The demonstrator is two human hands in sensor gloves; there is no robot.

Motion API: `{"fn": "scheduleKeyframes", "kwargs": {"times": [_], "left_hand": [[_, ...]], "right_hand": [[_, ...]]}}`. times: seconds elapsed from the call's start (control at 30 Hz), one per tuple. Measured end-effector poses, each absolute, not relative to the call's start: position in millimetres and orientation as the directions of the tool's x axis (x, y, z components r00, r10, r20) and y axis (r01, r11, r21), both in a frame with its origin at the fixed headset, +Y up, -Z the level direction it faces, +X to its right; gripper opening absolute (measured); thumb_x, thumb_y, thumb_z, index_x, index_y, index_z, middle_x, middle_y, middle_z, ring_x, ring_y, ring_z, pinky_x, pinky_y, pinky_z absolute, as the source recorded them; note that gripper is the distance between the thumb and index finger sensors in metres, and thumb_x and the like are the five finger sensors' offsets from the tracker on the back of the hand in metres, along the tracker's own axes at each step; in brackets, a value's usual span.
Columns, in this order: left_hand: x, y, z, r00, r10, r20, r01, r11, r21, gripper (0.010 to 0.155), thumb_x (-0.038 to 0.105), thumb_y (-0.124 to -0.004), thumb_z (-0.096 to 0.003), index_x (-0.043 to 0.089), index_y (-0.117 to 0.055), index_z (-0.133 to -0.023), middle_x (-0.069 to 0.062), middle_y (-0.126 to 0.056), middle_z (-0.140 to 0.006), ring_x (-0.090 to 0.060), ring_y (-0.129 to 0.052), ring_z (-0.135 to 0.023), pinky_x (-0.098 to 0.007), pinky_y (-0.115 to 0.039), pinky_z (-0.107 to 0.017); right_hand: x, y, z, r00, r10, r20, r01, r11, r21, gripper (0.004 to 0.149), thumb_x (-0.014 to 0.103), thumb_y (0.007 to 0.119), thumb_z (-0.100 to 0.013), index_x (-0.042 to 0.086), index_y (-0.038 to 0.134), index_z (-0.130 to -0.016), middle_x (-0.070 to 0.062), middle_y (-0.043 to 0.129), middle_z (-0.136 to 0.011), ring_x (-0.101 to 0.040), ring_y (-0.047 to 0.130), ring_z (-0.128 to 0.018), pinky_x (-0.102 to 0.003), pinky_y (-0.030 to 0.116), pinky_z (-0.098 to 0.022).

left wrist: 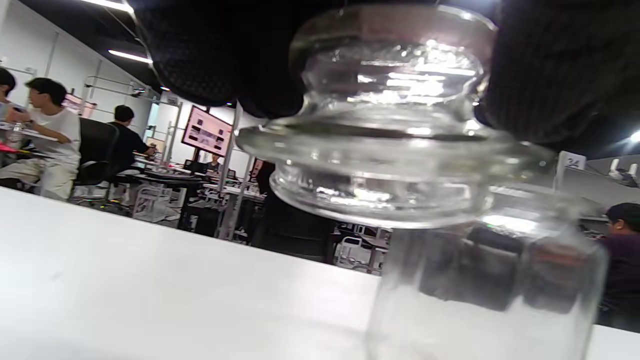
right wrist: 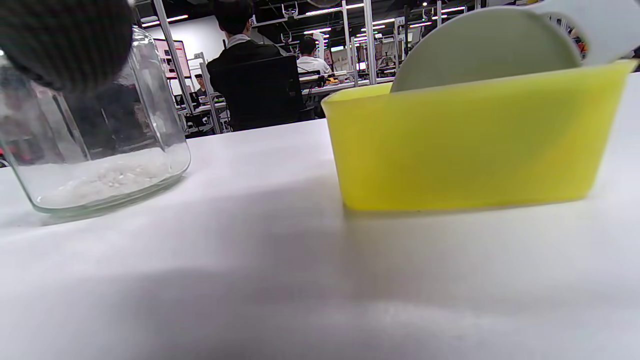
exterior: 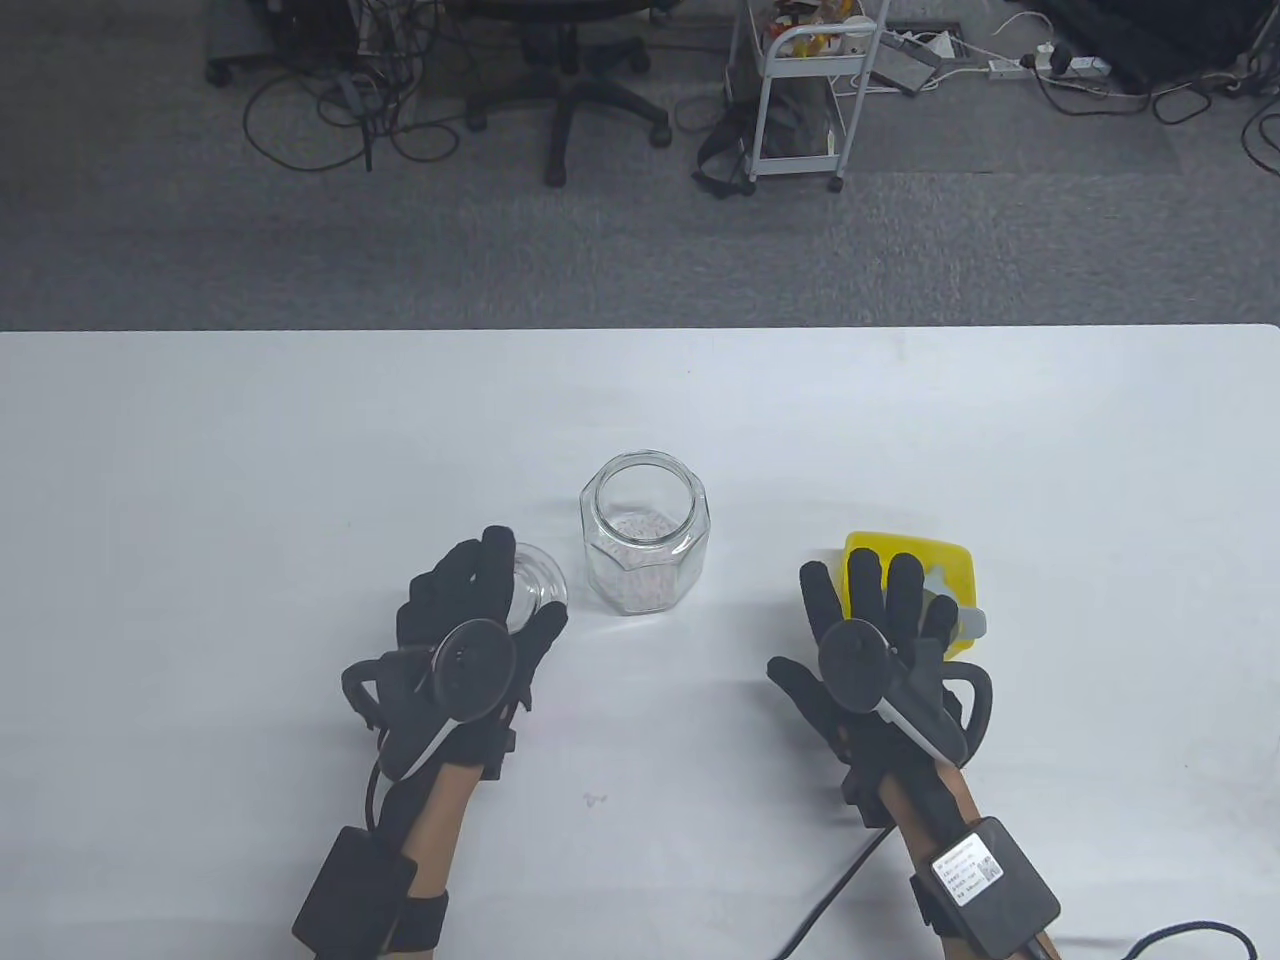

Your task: Transfer rice through funnel into glass jar

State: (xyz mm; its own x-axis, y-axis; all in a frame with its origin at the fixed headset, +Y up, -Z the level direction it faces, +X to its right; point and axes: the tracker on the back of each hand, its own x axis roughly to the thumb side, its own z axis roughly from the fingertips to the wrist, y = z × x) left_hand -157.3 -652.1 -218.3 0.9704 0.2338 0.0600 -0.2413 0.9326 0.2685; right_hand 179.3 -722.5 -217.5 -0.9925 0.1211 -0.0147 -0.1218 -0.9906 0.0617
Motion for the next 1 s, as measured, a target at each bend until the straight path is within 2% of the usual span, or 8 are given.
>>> {"fn": "scheduleKeyframes", "kwargs": {"times": [0.2, 0.43, 0.67, 1.0], "left_hand": [[-115, -616, -259, 0.975, 0.21, 0.066, -0.22, 0.944, 0.244, 0.087, 0.068, -0.091, -0.0449, 0.03, -0.058, -0.115, -0.009, -0.071, -0.116, -0.036, -0.083, -0.094, -0.062, -0.069, -0.076], [-86, -618, -296, 0.972, 0.23, 0.054, -0.236, 0.957, 0.169, 0.087, 0.068, -0.091, -0.0447, 0.032, -0.056, -0.116, -0.007, -0.07, -0.118, -0.035, -0.082, -0.096, -0.066, -0.063, -0.079], [-65, -624, -315, 0.971, 0.225, 0.082, -0.235, 0.963, 0.133, 0.087, 0.068, -0.091, -0.0447, 0.033, -0.056, -0.116, -0.005, -0.069, -0.118, -0.035, -0.081, -0.097, -0.066, -0.062, -0.081], [-60, -628, -315, 0.985, 0.147, 0.093, -0.156, 0.983, 0.099, 0.087, 0.067, -0.092, -0.0449, 0.032, -0.057, -0.116, -0.006, -0.069, -0.118, -0.035, -0.081, -0.096, -0.067, -0.061, -0.08]], "right_hand": [[179, -723, -217, -0.993, 0.117, -0.008, -0.117, -0.991, 0.058, 0.09, 0.08, 0.068, -0.033, 0.045, 0.022, -0.103, -0.007, 0.019, -0.119, -0.042, 0.012, -0.107, -0.072, 0.025, -0.071], [183, -719, -217, -0.987, 0.162, 0.006, -0.162, -0.987, -0.007, 0.086, 0.073, 0.071, -0.035, 0.043, 0.029, -0.104, -0.008, 0.025, -0.119, -0.042, 0.016, -0.108, -0.072, 0.026, -0.071], [180, -719, -215, -0.986, 0.164, 0.029, -0.165, -0.986, -0.04, 0.084, 0.072, 0.071, -0.035, 0.043, 0.033, -0.104, -0.008, 0.029, -0.119, -0.042, 0.02, -0.108, -0.072, 0.029, -0.071], [181, -718, -214, -0.987, 0.158, 0.015, -0.159, -0.987, -0.033, 0.084, 0.072, 0.072, -0.035, 0.042, 0.035, -0.104, -0.008, 0.029, -0.119, -0.043, 0.02, -0.108, -0.072, 0.03, -0.071]]}}
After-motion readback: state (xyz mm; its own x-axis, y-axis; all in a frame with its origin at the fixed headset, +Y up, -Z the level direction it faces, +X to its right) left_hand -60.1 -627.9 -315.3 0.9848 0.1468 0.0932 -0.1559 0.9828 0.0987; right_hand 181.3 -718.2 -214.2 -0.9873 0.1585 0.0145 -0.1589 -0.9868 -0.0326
